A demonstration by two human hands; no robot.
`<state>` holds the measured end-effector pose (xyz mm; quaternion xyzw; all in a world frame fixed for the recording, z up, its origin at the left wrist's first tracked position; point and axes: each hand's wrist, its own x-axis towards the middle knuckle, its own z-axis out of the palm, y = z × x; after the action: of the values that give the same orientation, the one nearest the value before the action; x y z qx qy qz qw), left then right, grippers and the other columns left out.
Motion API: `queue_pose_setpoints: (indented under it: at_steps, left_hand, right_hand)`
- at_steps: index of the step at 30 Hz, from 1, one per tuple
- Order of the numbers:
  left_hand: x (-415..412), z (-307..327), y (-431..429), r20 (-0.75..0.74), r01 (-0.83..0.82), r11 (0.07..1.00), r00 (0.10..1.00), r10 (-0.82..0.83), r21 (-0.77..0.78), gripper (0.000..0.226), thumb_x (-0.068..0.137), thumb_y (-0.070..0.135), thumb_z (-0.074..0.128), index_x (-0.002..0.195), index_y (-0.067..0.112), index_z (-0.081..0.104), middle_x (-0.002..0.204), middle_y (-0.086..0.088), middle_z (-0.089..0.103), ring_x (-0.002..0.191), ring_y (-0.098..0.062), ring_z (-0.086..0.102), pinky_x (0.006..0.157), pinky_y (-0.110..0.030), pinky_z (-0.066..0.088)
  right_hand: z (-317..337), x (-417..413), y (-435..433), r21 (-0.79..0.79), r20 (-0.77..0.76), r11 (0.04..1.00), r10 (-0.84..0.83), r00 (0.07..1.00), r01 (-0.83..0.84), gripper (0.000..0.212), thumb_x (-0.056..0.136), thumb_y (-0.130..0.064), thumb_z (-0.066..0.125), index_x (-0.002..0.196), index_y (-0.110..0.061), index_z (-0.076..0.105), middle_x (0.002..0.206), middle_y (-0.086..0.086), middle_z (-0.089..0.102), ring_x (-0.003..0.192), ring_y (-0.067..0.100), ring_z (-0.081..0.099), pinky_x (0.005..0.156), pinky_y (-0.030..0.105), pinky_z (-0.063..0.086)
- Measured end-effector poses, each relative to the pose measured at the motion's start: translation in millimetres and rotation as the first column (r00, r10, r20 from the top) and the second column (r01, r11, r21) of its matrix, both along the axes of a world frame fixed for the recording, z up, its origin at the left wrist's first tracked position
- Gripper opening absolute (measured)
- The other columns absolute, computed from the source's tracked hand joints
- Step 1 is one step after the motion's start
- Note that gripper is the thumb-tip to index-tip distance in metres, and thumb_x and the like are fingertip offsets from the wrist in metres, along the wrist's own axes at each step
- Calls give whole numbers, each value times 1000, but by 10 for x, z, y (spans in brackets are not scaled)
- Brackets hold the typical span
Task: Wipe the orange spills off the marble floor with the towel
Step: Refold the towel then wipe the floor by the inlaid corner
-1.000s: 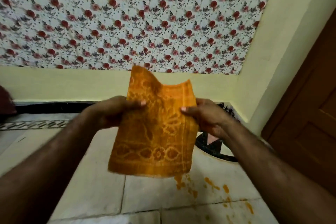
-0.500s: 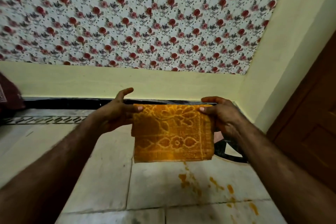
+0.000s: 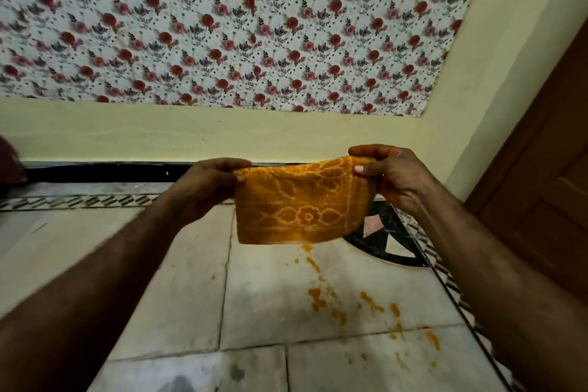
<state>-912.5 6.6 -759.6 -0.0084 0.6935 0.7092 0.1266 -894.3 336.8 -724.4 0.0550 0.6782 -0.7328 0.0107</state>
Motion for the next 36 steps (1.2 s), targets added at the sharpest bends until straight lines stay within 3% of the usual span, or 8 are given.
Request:
queue_pose_setpoints:
  at_steps: [6,9,12,20,25,28,31,36]
  left_hand:
    - [-27,54,-45,-58,-50,998,997,48,-35,31,86,3,70,114,15,71,118,-6,67,112,-23,61,86,-29,52]
    - [-20,77,-7,-192,-102,957,980,50,-270,40,81,8,77,120,14,70,109,1,69,103,-12,61,87,-26,48]
    - [-24,54,59,-320,-179,881,947,33,-439,32,79,16,82,110,15,74,100,-1,72,92,-12,65,72,-24,50]
    - [88,224,241,-428,-77,707,839,-335,-703,23,89,5,68,87,25,57,115,-1,62,103,-22,62,73,-32,57]
    - [333,242,574,-26,191,221,698,-716,-956,59,91,3,62,133,44,54,134,5,37,120,-18,48,86,-30,58]
    - [407,212,751,135,297,99,674,-727,-950,83,92,3,64,155,40,25,147,-2,41,130,-24,50,97,-36,56]
    - [407,242,735,180,390,177,722,-668,-904,94,93,0,62,158,41,8,156,-3,38,128,-26,55,81,-31,59]
    - [363,254,600,134,472,494,808,-574,-730,89,88,-11,62,153,40,30,134,-6,56,105,-24,68,74,-32,63]
  right_hand:
    - [-56,12,-10,174,11,984,40,999,-42,38,78,13,72,110,-7,75,115,12,72,105,31,67,71,33,60]
    - [-111,-8,-30,327,5,945,20,1000,-20,41,75,7,79,111,-11,76,113,10,72,107,32,66,85,44,61]
    - [-107,8,-32,467,-46,884,17,999,6,43,77,3,80,117,-10,73,110,5,71,102,24,65,77,33,58]
    - [-213,-53,-11,654,-145,744,-54,988,136,22,88,-15,77,110,-13,76,100,2,74,93,20,68,66,25,49]
    - [-228,-91,-5,774,-149,619,-27,989,133,20,92,-23,74,110,-13,75,96,1,69,95,20,64,78,30,48]
    - [-232,-91,-11,780,-159,614,6,987,122,19,92,-22,73,110,-16,74,104,3,71,100,20,63,81,32,46]
    - [-213,-52,-3,773,-170,622,19,985,121,17,88,-23,78,104,-19,74,101,0,69,100,21,64,74,28,46]
    - [-154,183,-90,675,-121,737,76,990,26,21,82,-28,83,101,-24,74,102,-1,73,94,17,67,71,32,56]
